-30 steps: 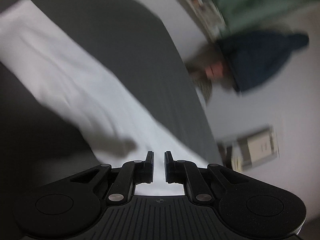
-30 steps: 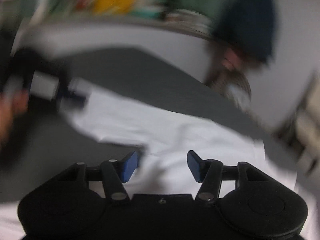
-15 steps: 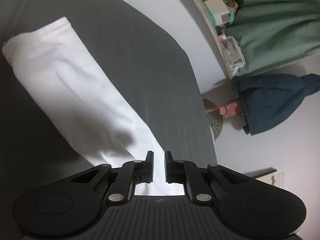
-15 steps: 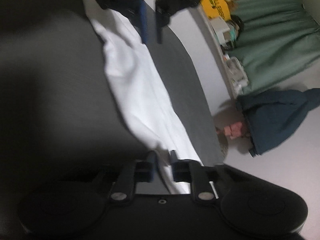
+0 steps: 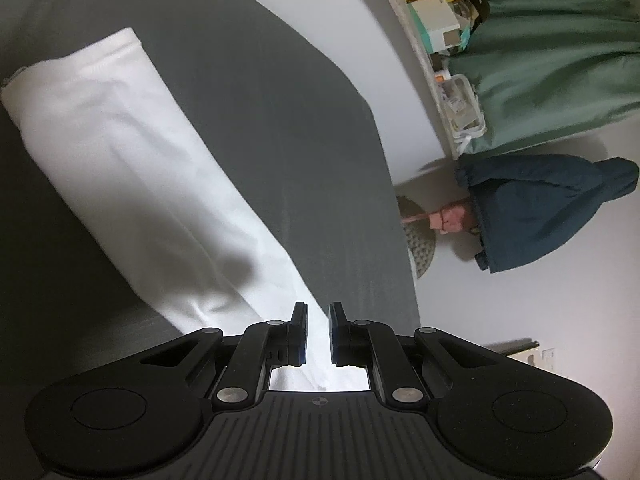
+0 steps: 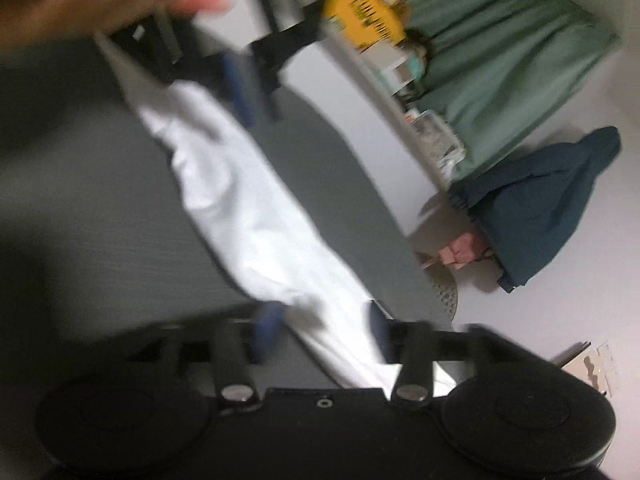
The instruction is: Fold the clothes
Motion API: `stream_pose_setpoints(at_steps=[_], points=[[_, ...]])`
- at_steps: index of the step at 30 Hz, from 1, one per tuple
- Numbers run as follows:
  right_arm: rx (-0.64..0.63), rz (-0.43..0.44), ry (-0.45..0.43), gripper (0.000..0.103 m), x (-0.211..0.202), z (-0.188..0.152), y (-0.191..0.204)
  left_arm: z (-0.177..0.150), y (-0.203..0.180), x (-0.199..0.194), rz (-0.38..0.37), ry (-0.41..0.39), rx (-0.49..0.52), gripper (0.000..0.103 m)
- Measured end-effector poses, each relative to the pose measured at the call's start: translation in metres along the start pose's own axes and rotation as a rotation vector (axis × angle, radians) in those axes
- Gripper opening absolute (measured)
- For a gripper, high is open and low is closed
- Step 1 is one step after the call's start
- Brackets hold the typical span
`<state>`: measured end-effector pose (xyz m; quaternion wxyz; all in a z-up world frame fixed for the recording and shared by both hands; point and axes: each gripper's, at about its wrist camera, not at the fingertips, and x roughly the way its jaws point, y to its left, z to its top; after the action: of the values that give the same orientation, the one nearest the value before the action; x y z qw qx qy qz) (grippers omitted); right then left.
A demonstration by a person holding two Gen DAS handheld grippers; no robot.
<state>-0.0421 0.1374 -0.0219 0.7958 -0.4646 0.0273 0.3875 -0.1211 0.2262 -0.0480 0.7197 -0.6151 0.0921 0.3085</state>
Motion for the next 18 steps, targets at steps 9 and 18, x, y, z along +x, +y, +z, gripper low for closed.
stream_pose_setpoints(at_steps=[9, 18], points=[[0.264, -0.033, 0.126, 0.062, -0.089, -0.061, -0.1, 0.003, 0.006, -0.034, 0.29, -0.268, -0.053, 0.008], [0.96, -0.28, 0.305, 0.074, -0.189, -0.213, -0.208, 0.004, 0.023, -0.035, 0.253, -0.209, -0.148, 0.008]])
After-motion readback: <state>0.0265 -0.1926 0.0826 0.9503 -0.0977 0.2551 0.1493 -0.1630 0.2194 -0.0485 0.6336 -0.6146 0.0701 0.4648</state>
